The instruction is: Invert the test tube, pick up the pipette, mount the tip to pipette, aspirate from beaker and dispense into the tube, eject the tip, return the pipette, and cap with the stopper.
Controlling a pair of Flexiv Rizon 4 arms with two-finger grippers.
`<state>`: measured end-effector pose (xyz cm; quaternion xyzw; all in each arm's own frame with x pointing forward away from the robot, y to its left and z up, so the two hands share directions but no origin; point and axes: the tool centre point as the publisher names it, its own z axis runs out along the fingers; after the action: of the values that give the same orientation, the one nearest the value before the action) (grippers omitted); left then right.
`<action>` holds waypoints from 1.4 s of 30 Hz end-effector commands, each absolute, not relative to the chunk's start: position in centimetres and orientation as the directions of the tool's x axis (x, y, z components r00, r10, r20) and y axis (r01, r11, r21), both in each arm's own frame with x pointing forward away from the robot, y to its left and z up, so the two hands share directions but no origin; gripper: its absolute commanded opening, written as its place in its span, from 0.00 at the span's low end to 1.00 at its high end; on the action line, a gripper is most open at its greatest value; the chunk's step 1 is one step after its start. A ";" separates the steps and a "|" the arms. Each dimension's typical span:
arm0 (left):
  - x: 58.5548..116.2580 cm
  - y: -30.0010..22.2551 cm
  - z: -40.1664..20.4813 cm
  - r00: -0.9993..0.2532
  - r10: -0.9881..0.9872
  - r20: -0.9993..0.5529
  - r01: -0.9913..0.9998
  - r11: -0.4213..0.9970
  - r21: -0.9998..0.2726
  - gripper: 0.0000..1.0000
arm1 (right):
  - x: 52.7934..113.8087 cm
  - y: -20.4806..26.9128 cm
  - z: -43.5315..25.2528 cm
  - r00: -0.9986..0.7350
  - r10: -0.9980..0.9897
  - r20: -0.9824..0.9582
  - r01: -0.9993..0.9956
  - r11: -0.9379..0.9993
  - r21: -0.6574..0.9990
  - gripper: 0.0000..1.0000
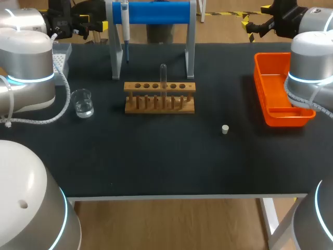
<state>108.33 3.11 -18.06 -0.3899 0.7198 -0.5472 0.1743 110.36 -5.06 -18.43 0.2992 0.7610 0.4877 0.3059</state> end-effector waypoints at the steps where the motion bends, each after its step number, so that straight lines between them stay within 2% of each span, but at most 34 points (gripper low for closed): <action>1: 108.3 3.0 -18.1 -0.633 -0.754 0.174 -0.368 0.096 -0.925 1.00 | 110.4 -5.1 -18.4 -0.634 0.754 -0.174 0.157 0.345 0.925 1.00; 14: 108.3 3.0 -18.1 -0.633 -0.754 0.174 -0.368 0.096 -0.925 1.00 | 110.4 -5.1 -18.4 -0.634 0.754 -0.174 0.157 0.345 0.925 1.00; 33: 108.3 3.0 -18.1 -0.633 -0.754 0.174 -0.368 0.096 -0.925 1.00 | 91.4 -0.8 -19.6 -0.847 0.530 -0.038 0.094 0.221 0.971 1.00; 42: 108.3 3.0 -18.1 -0.633 -0.754 0.174 -0.368 0.096 -0.925 1.00 | 86.3 2.6 -23.3 -0.901 0.434 0.001 0.084 0.171 0.982 1.00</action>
<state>108.32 3.11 -18.06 -0.3900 0.7198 -0.5472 0.1744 88.32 2.88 -22.62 0.1733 0.7603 0.6111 0.1362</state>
